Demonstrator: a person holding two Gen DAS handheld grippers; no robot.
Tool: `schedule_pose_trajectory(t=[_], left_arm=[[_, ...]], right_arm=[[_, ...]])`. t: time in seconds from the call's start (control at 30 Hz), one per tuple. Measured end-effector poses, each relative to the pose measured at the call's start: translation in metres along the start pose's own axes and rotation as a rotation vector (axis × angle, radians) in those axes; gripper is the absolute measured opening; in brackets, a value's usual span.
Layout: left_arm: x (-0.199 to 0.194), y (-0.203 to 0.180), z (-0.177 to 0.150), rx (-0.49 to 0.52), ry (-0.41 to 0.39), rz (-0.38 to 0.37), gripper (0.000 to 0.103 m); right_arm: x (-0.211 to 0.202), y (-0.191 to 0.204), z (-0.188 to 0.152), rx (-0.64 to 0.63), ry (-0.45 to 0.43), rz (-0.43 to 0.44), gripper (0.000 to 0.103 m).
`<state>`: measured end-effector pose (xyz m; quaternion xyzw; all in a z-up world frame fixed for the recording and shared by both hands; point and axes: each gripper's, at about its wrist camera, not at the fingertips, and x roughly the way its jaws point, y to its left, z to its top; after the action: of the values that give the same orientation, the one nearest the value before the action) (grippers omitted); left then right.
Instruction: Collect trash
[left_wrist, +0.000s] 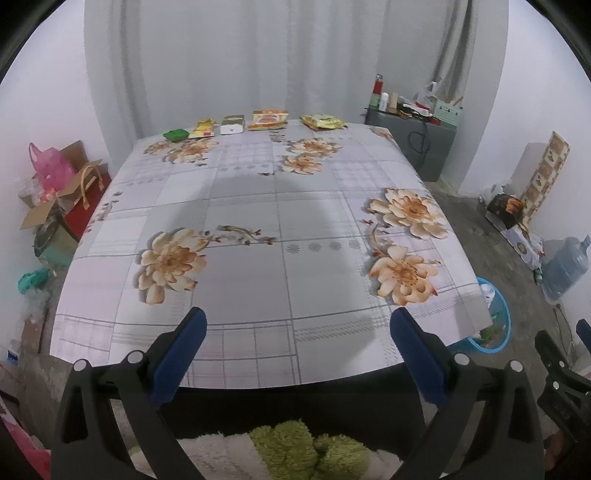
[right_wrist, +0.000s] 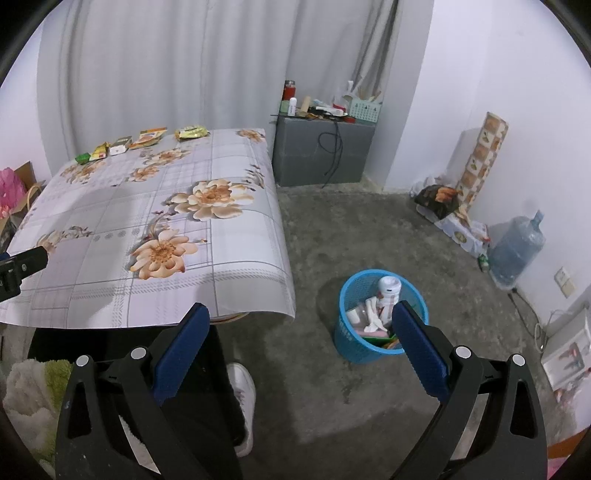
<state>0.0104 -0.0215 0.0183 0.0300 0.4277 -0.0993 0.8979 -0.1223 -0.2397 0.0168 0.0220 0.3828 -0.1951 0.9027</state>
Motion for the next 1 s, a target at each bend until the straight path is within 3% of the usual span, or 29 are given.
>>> schedule_pose_trajectory(t=[1.0], left_arm=[[0.0028, -0.0051, -0.0008, 0.025, 0.007, 0.043, 0.097]], right_arm=[[-0.0001, 0.0002, -0.0025, 0.008, 0.008, -0.004, 0.095]])
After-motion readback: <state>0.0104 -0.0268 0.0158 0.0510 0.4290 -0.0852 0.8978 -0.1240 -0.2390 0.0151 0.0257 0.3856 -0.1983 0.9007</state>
